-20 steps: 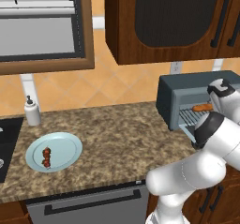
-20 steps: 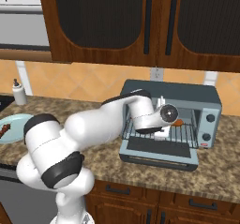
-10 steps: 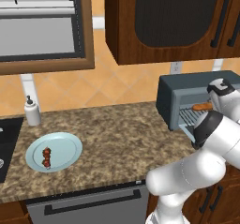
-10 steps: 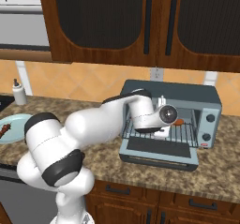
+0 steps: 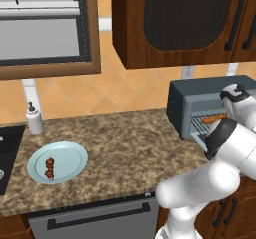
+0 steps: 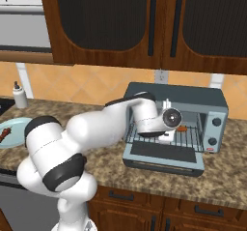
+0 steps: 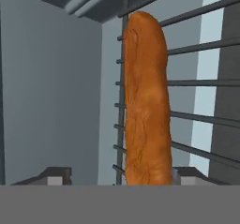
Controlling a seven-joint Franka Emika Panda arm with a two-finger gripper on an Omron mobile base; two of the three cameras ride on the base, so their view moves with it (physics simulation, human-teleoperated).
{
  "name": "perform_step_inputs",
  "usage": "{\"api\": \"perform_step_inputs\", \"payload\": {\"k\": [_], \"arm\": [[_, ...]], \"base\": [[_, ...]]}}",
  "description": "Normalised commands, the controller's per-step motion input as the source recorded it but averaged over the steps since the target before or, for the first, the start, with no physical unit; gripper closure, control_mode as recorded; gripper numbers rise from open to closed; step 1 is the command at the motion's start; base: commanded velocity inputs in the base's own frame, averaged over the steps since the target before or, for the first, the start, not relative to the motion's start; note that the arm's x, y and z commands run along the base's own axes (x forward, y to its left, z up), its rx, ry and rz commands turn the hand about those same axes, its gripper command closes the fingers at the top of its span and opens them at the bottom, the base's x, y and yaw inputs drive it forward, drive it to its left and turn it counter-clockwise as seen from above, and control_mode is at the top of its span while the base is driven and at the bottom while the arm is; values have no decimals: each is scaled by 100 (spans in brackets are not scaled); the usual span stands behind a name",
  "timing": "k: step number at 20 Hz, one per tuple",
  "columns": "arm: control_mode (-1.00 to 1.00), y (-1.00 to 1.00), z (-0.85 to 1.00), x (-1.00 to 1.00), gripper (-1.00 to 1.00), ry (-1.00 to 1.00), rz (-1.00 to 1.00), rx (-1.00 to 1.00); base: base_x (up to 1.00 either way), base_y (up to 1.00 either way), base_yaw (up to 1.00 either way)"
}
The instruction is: Pick up the kebab skewer and baguette bread, and place them inside the toaster oven. Close the toaster oven door and start by setting the timer.
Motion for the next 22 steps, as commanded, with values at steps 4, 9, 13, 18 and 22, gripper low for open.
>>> {"api": "perform_step_inputs", "payload": {"k": [4,9,13,18,22], "arm": [[-100,-18,-17,-27,-100,0,0,-4],[-100,-6,24,-68,-100,0,0,-2],[-100,53,92,-56,-100,2,10,-10],[-100,99,87,-56,-100,20,25,-26],[-100,100,39,-65,-100,14,29,-27]], "base": [[0,0,0],[0,0,0],[0,0,0],[0,0,0],[0,0,0]]}}
